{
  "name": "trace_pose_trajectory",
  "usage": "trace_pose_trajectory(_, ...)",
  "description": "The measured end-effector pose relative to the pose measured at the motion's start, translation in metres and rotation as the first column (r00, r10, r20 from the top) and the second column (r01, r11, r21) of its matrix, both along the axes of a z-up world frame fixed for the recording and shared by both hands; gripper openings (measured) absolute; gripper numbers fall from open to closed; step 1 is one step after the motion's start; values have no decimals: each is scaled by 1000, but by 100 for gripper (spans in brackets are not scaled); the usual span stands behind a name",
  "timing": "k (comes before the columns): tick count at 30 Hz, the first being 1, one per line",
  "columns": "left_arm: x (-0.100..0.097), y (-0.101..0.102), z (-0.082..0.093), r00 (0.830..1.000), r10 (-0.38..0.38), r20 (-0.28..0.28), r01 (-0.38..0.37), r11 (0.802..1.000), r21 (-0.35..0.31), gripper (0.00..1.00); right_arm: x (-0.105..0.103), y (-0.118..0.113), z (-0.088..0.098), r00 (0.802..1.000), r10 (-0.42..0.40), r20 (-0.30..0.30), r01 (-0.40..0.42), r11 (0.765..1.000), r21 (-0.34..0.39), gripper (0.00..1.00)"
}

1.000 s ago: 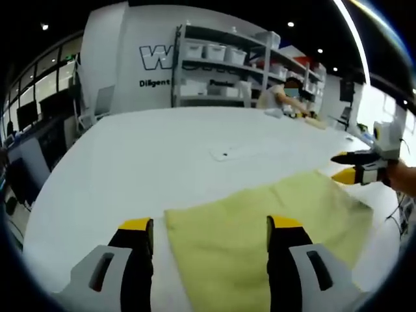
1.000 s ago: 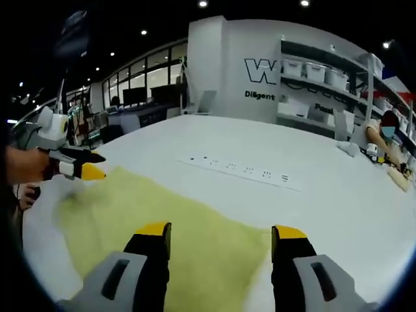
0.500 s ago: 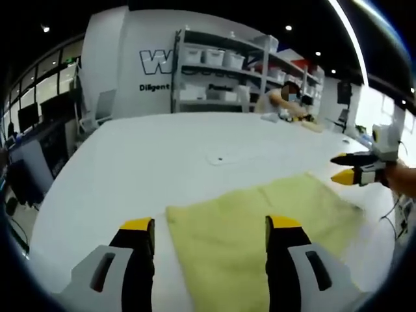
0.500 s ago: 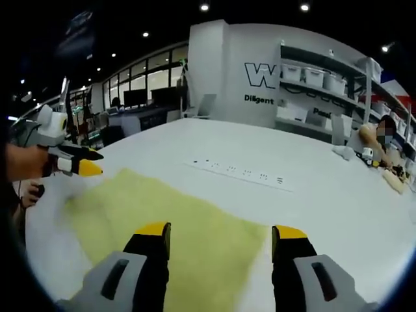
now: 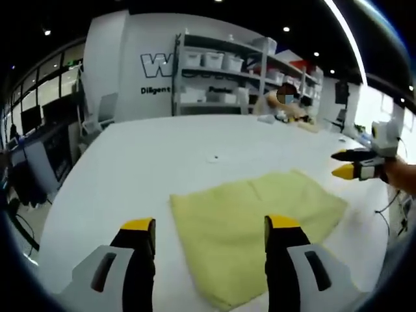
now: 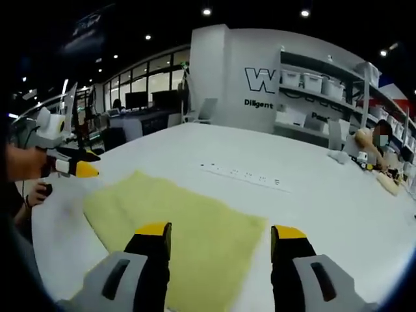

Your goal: Fold the garment on the visible template until the final outline fits inside the template.

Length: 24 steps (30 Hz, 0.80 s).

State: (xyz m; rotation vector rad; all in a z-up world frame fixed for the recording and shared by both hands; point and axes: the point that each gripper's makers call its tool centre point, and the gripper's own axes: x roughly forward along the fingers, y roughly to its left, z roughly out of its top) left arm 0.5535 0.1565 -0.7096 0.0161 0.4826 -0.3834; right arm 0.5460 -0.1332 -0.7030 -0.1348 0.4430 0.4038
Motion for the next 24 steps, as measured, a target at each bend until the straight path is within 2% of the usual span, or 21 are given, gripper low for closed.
trace_pose_trajectory(6,-25,0,4,1000,-5,5,5,1000,0,61,-21,1,5,1000,7,6,-7,1000,-5,62)
trace_pose_trajectory(13,-51,-2,4,1000,-16,5,16,1000,3,60,-50,0,1,1000,8,-6,-8,1000,-3,61)
trace_pose_trajectory(24,-92,-8,-25,998,-28,-59,28,1000,0,55,-87,0,-22,998,7,-61,-7,1000,5,58)
